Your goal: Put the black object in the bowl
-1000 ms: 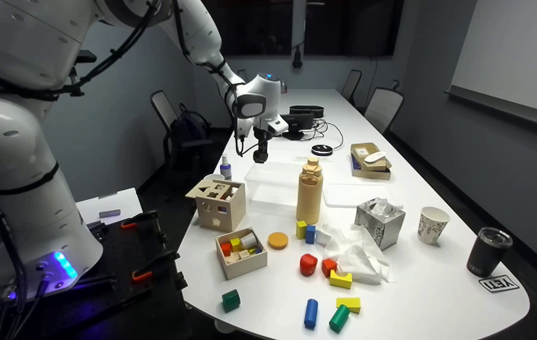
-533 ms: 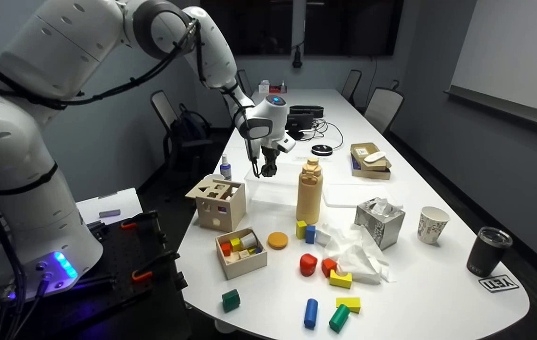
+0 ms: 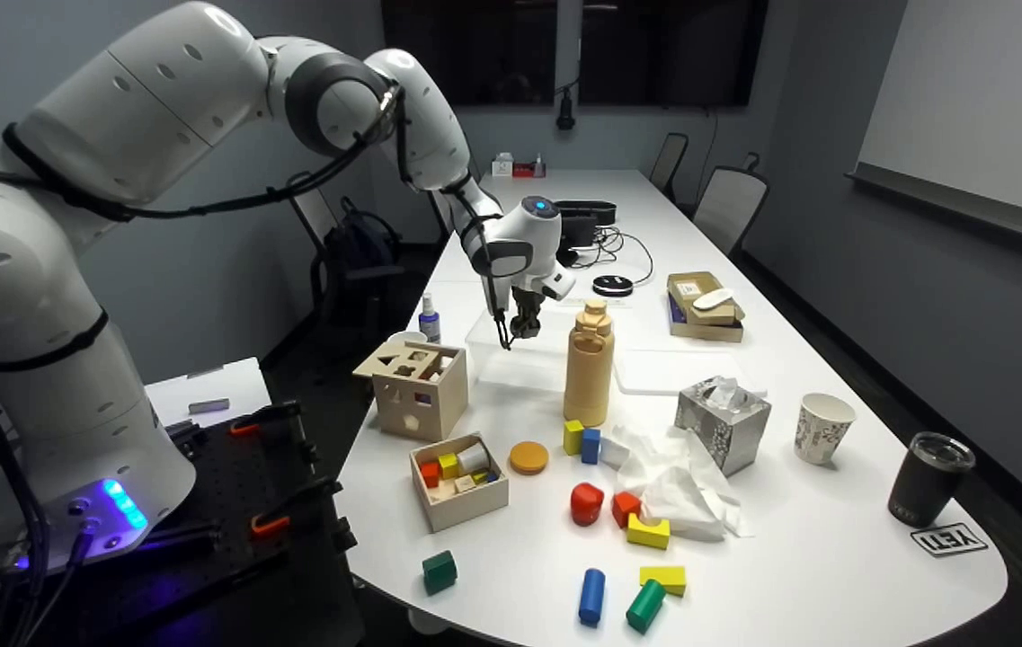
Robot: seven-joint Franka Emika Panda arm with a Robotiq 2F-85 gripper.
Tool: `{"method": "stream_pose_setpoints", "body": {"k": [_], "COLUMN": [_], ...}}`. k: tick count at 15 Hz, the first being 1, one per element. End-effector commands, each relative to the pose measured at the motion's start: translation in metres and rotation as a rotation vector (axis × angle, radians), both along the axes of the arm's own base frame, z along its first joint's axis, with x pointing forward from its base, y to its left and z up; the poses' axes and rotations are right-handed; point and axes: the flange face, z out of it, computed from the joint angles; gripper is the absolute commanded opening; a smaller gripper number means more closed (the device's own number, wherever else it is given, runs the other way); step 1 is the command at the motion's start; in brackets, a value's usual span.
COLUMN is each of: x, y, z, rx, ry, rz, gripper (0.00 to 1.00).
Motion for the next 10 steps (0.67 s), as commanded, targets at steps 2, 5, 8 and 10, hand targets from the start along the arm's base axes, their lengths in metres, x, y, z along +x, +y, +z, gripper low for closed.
{"method": "stream_pose_setpoints", "body": {"k": [2, 5, 8, 10], "x": [0.012, 0.011, 0.004, -0.008], "y": [0.005, 0.008, 0.021, 0.038], "z": [0.002, 0.007, 0.027, 0.056], "rx": [0.017, 0.002, -0.012, -0.009], "ry": [-0.013, -0.015, -0.023, -0.031], "rz": [0.006, 0.014, 0.027, 0.049], "gripper": [0.78, 0.99, 1.00, 1.00]}}
